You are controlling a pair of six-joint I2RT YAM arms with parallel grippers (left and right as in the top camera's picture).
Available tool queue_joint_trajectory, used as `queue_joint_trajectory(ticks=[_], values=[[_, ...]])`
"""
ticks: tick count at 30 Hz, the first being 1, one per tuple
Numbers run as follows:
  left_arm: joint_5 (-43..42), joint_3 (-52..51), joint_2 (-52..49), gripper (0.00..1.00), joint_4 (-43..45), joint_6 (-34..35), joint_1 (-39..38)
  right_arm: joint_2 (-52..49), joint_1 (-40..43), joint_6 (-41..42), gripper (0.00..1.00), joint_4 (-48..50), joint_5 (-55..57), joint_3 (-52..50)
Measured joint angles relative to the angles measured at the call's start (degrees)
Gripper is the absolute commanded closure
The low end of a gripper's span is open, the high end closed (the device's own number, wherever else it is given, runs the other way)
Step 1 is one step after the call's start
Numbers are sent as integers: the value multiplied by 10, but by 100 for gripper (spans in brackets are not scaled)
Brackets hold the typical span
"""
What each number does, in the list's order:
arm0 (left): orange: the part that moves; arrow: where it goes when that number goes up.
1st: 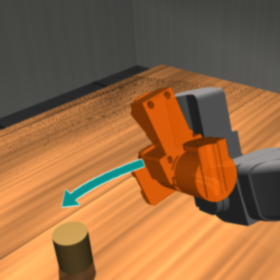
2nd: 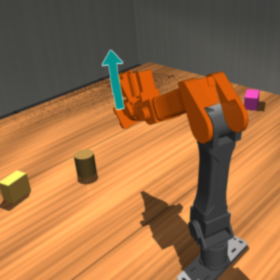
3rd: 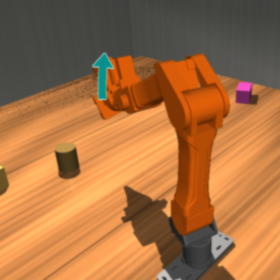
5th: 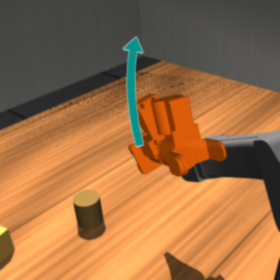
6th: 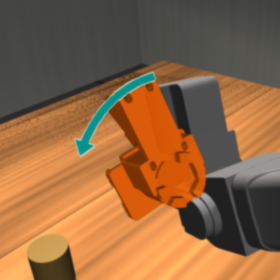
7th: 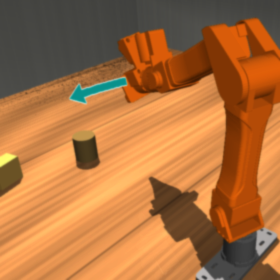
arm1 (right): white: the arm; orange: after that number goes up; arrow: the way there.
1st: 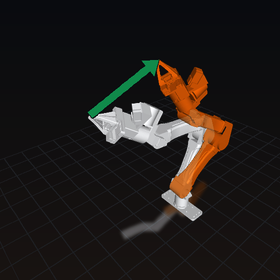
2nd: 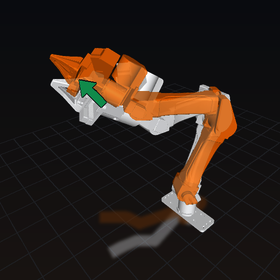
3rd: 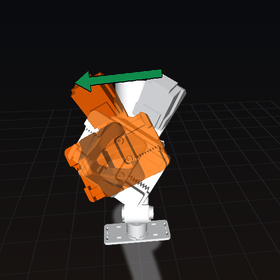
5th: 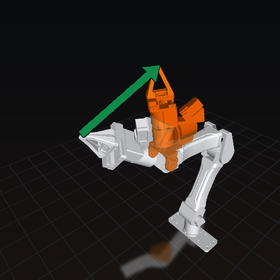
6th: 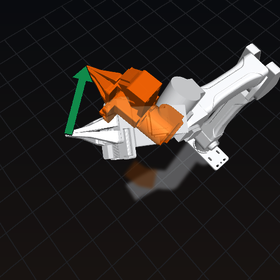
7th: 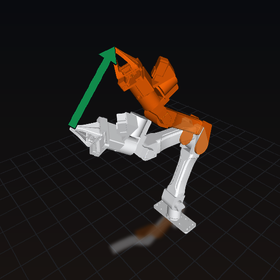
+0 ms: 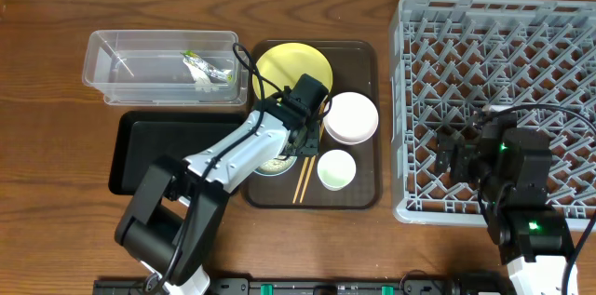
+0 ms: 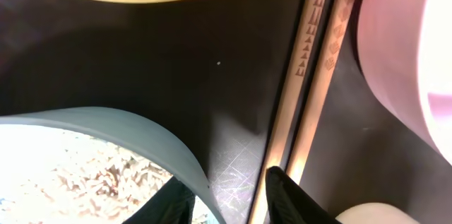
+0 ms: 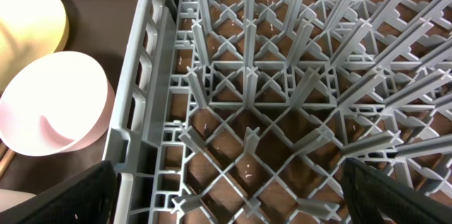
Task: Sort waste into correct bins and load items into the dishwasher rack
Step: 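Grasp the rim of the light-blue rice bowl with the left gripper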
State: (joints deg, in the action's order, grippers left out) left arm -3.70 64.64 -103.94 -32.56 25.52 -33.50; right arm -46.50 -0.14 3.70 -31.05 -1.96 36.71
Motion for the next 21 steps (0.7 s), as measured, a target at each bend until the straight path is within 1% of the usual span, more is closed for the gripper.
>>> queue_joint_trajectory(ticks=[1,5,9,10,11,14,21], values=[[0,0,0,68,0,0,0,0,0,0,1,0,0,0],[0,0,0,73,-9,0,0,0,0,0,1,0,0,0],[0,0,0,81,-19,1,0,0,0,2,1,0,0,0],[0,0,0,81,-20,2,0,0,0,2,1,0,0,0],[0,0,0,86,-20,2,0,0,0,2,1,0,0,0],[0,0,0,93,-21,3,0,0,0,2,1,0,0,0],[13,0,2,94,-26,1,-4,0,0,2,1,0,0,0]])
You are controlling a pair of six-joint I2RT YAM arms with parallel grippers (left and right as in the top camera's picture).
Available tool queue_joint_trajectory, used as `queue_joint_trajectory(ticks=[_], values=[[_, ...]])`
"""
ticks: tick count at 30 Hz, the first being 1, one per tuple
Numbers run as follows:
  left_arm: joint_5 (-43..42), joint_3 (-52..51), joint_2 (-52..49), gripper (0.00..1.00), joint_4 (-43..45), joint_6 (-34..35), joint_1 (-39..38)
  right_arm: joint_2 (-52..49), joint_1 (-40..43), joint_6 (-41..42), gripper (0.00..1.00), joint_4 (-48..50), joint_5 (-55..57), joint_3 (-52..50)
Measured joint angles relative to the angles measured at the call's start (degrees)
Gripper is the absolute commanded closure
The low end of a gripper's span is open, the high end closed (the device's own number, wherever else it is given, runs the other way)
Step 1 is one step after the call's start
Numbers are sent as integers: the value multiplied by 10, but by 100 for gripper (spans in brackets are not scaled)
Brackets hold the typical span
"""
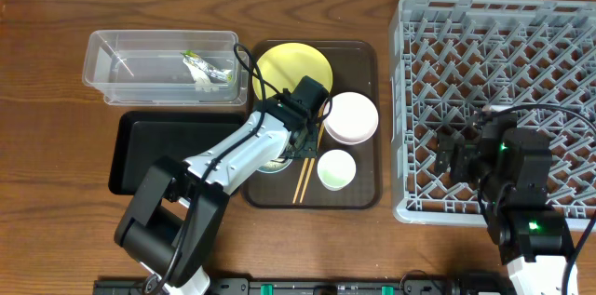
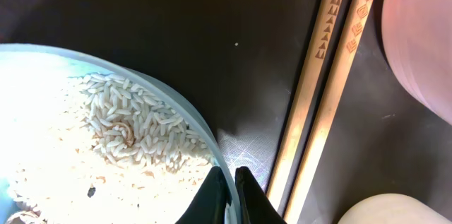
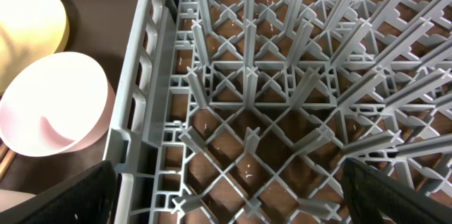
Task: Sort waste into correct bins and load items into the dishwasher rack
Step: 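Grasp the rim of the light-blue rice bowl with the left gripper, then tip the blue bowl over the black tray to dump the rice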
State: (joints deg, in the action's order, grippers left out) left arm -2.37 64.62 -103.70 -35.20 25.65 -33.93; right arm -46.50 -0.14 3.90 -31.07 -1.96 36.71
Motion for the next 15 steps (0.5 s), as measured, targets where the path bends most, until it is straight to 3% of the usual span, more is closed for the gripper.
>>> queue_joint_trajectory(ticks=[7,15], values=[[-5,0,37,94,-43,-2,-1,0,0,0,1,0,0,0],[-29,0,183,94,-61,-37,25,0,0,0,1,0,0,0]])
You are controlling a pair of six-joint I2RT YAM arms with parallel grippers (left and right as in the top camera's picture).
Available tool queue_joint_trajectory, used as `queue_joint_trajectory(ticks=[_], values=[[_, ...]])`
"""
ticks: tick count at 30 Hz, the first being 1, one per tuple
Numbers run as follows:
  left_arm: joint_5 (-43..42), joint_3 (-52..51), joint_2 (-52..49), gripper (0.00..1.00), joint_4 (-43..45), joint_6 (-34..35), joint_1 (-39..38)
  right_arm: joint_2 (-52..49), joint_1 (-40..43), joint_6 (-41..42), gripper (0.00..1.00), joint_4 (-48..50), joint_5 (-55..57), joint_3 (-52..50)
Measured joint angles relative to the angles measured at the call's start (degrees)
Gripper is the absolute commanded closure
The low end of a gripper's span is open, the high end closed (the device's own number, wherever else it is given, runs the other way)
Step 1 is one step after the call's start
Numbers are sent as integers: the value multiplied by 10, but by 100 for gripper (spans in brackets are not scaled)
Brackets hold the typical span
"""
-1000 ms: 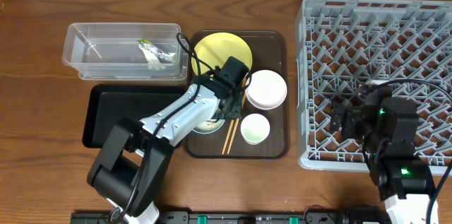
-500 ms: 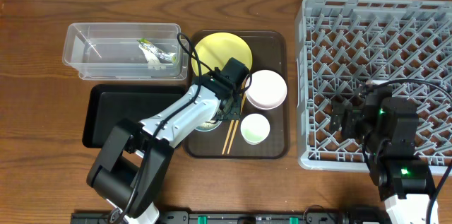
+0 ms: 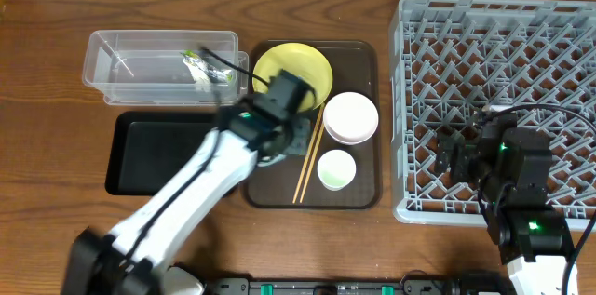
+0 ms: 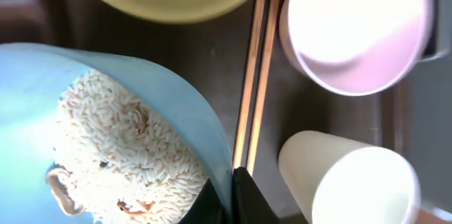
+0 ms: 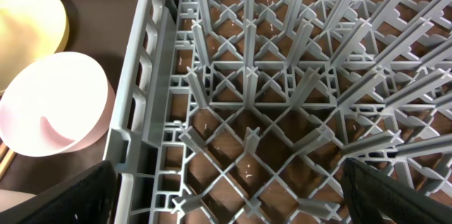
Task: Sort waste into correct bins and load items into the dishwasher rack
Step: 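Tip the blue bowl over the black tray to dump the rice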
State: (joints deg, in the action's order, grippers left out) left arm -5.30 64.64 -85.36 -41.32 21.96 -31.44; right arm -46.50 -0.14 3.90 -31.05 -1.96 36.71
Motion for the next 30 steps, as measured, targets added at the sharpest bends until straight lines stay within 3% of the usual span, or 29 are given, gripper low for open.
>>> queue_joint_trajectory(ticks=[7,18,25,30], values=[[-86,0,36,94,-33,-49,138,0,0,0,1,0,0,0],[-392,-52,-21,94,-35,-214,390,0,0,0,1,0,0,0],[-592,-61,-109,94,-59,-300,477,0,0,0,1,0,0,0],[-684,-61,-141,94,-72,-324,525,0,0,0,1,0,0,0]])
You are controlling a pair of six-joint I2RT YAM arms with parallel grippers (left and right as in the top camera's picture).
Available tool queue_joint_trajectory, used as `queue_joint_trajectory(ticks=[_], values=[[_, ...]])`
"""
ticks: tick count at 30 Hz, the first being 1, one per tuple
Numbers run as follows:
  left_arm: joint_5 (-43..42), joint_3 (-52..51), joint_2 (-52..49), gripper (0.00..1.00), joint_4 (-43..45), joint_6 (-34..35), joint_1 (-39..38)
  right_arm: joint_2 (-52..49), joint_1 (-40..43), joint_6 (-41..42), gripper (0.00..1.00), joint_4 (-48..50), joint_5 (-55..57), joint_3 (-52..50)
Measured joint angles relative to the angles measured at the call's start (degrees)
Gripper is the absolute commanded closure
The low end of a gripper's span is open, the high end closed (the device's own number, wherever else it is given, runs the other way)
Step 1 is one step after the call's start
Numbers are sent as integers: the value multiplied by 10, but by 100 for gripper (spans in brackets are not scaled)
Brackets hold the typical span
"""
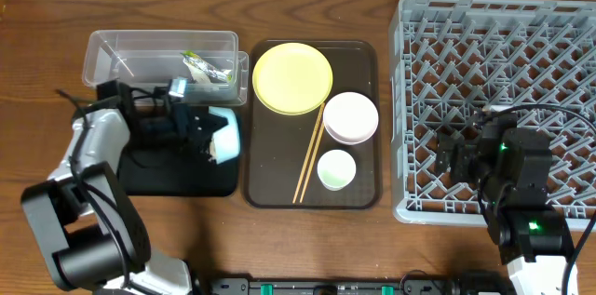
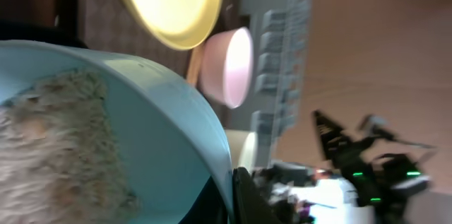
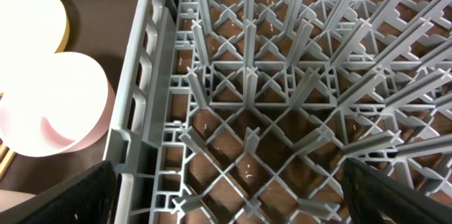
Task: Sort waste into correct bins and load items into the dishwasher rack
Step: 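Tip the blue bowl over the black tray to dump the rice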
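Observation:
My left gripper (image 1: 203, 135) is shut on the rim of a light blue bowl (image 1: 225, 134). The bowl is tipped on its side over the right end of the black tray (image 1: 149, 169). In the left wrist view the bowl (image 2: 141, 125) fills the left, with rice (image 2: 56, 146) clinging inside and the gripper (image 2: 229, 197) pinching its edge. A yellow plate (image 1: 292, 77), a pink bowl (image 1: 351, 116), a cup (image 1: 336, 168) and chopsticks (image 1: 310, 151) lie on the brown tray (image 1: 358, 197). My right gripper (image 3: 226, 206) hangs open over the grey dish rack (image 1: 498, 53).
A clear plastic bin (image 1: 140, 72) holding a wrapper (image 1: 200, 67) stands behind the black tray. The rack's upright tines (image 3: 282, 75) fill the right wrist view, with the pink bowl (image 3: 49, 104) just outside its left wall.
My left gripper has carried the blue bowl from above the brown tray's left side to the black tray, and the bowl is now tipped on its side. The right arm has not moved.
My left gripper stood open at the rice bowl's rim on the brown tray. Then it was shut on that rim. Then the bowl was raised off the tray beside the yellow plate, and now it is tilted over the black tray.

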State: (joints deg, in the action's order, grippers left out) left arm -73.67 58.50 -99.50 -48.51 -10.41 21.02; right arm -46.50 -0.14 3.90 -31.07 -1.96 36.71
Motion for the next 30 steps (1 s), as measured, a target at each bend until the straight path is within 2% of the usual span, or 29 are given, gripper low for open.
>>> queue_joint_trajectory(ticks=[5,15,30], values=[[-59,0,-3,94,-18,5,49,0,0,0,1,0,0,0],[-112,0,-3,94,-52,94,115,0,0,0,1,0,0,0],[-148,0,-3,94,-64,184,127,0,0,0,1,0,0,0]])
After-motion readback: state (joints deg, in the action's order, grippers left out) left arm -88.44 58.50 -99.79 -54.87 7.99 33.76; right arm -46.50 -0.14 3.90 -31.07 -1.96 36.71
